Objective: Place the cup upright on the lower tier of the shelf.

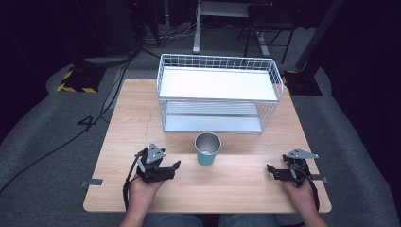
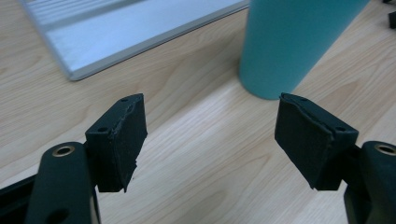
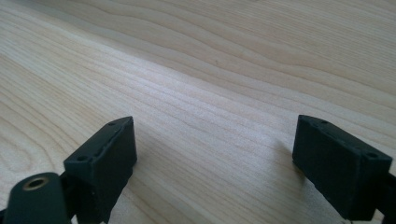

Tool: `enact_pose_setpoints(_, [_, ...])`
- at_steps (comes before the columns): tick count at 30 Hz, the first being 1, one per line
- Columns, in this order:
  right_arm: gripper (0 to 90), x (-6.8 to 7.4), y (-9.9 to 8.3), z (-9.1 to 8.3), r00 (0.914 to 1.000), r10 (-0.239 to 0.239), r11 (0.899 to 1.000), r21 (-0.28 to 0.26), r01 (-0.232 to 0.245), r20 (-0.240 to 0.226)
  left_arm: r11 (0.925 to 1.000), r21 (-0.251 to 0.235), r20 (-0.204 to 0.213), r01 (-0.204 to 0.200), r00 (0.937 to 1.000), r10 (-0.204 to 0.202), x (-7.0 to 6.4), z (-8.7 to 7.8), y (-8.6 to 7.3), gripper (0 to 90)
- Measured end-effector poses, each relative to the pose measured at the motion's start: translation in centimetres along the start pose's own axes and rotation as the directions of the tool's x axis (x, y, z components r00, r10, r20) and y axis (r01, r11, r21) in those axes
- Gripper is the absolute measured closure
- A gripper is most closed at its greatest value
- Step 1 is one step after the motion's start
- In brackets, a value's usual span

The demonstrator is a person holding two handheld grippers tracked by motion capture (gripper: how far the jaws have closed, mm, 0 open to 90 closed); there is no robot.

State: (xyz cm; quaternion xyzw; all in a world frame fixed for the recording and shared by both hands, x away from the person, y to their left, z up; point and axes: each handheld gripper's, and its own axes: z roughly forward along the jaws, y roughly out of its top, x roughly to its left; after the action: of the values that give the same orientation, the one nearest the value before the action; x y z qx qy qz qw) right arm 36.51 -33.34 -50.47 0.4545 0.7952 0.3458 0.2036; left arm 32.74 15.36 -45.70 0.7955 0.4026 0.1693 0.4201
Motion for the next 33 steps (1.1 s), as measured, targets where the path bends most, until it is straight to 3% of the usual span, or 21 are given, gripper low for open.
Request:
enact_pose_setpoints(11, [13.9,0.0,0.0,0.0,1.0,0.0,1.0,0.0,0.0,0.0,0.9992,-0.034,0.06,0.023,0.998,-0.021,-2.1,2.3,1.3,22.1])
enact_pose_setpoints(21, [14.0,0.0,0.0,0.0,1.0,0.001,1.0,0.0,-0.001,0.002,0.9985,-0.049,0.093,0.025,0.9955,-0.02,-3.1,4.1,1.8,19.1])
enact_pose_setpoints(26, [14.0,0.1,0.0,0.0,1.0,0.001,1.0,0.0,-0.001,0.005,0.9971,-0.056,0.114,0.052,0.9924,-0.046,-3.2,4.9,1.7,18.7])
enact_pose_setpoints(33, [14.1,0.1,0.0,0.0,1.0,0.002,1.0,-0.001,-0.002,0.006,0.9959,-0.07,0.125,0.058,0.991,-0.049,-3.6,5.8,1.8,18.0])
